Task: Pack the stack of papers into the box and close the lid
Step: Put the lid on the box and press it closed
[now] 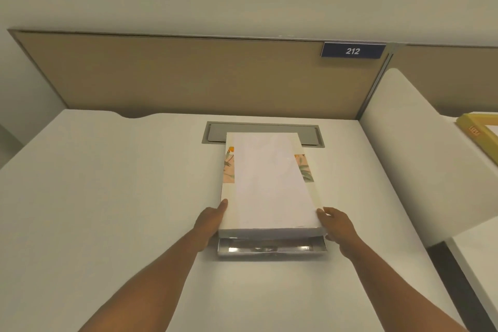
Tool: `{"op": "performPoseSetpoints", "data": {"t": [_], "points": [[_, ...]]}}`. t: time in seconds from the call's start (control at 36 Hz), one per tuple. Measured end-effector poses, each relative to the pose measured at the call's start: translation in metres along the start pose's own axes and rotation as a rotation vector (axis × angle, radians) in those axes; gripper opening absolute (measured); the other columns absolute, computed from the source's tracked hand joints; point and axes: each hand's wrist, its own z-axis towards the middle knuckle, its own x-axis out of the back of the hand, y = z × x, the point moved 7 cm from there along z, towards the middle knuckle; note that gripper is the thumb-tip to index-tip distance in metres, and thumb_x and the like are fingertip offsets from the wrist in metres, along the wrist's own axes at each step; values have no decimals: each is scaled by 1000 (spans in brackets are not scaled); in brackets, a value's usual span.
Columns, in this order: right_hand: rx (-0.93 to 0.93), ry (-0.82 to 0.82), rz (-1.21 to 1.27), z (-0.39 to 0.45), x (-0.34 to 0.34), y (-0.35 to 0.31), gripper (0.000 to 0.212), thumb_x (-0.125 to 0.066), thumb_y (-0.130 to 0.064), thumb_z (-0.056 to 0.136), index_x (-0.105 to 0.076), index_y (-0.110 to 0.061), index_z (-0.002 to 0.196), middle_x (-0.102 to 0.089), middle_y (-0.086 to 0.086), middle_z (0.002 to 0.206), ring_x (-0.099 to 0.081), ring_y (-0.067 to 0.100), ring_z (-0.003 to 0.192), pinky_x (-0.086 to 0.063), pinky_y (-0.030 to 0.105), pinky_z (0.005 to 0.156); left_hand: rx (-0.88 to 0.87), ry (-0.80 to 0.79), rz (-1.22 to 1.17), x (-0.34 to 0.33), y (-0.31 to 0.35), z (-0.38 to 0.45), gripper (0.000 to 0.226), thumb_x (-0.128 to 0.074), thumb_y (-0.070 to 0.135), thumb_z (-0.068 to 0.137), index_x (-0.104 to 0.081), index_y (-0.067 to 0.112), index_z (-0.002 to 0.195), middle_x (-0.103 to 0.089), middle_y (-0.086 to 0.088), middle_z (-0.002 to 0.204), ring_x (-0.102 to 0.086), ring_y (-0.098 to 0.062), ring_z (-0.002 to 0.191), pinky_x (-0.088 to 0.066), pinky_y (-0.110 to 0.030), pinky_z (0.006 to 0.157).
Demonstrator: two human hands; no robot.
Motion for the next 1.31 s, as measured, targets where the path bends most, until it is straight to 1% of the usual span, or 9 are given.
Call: {"op": "performPoseSetpoints", "data": {"t": [0.14, 0.42, 0.56, 0.67, 0.81, 0.97, 1.06, 1.19, 1.31], "points": [[-36, -36, -101, -1, 6, 2, 49, -55, -39, 95, -53, -14, 138, -52, 4, 139, -57, 27, 114, -58, 30, 64, -36, -52, 37, 6, -12, -4, 53, -46, 69, 89, -61, 19, 97, -68, -4, 105, -63, -22, 96, -51, -38, 89], [-85, -61, -238, -20, 6, 13, 48, -55, -39, 94, -53, -17, 135, -62, 7, 120, -67, 28, 96, -59, 30, 60, -77, -89, 103, 14, -40, -12, 76, -52, 86, 65, -62, 19, 98, -67, -6, 107, -64, -25, 101, -50, -41, 96], [-49, -38, -306, -24, 3, 12, 45, -52, -37, 96, -54, -12, 133, -62, 9, 120, -69, 33, 95, -61, 37, 71, 17, -187, 151, 15, -40, -23, 86, -57, 89, 57, -60, 15, 102, -70, -12, 95, -77, -25, 73, -65, -43, 75], [16, -67, -486, -26, -3, 8, 38, -41, -35, 100, -57, -4, 117, -63, 13, 115, -67, 36, 99, -57, 46, 87, 124, -281, 252, 10, -43, -36, 99, -48, 96, 57, -49, 18, 119, -78, -16, 87, -78, -32, 69, -64, -39, 61], [-1, -134, -506, -28, -8, 8, 35, -37, -30, 102, -52, -2, 116, -59, 18, 118, -63, 37, 105, -54, 48, 93, 121, -263, 178, 6, -48, -35, 100, -50, 91, 64, -52, 10, 124, -77, -21, 94, -78, -32, 75, -66, -39, 67], [-44, -145, -222, -32, -1, 15, 40, -50, -23, 99, -50, -5, 134, -56, 15, 129, -62, 34, 107, -60, 43, 85, 147, -274, 23, 8, -59, -31, 82, -68, 75, 68, -54, 6, 110, -72, -25, 106, -79, -32, 80, -65, -41, 73], [-29, -129, -154, -38, 0, 20, 42, -51, -23, 98, -50, -9, 137, -59, 13, 128, -65, 31, 96, -57, 45, 91, 178, -295, -31, 9, -60, -31, 77, -74, 67, 69, -54, 5, 110, -67, -25, 114, -78, -32, 84, -64, -43, 79], [8, -86, -140, -49, 1, 23, 40, -51, -25, 98, -51, -12, 136, -63, 8, 114, -65, 33, 102, -53, 49, 97, 197, -355, -35, 10, -56, -36, 103, -86, 68, 43, -53, 5, 117, -60, -22, 122, -78, -31, 86, -64, -37, 74], [-38, -111, -130, -47, 0, 25, 45, -48, -32, 100, -51, -9, 138, -58, 12, 132, -63, 33, 110, -49, 47, 103, 194, -404, 10, 14, -55, -36, 108, -90, 67, 42, -55, 3, 122, -74, -19, 108, -77, -30, 87, -63, -38, 77]]}}
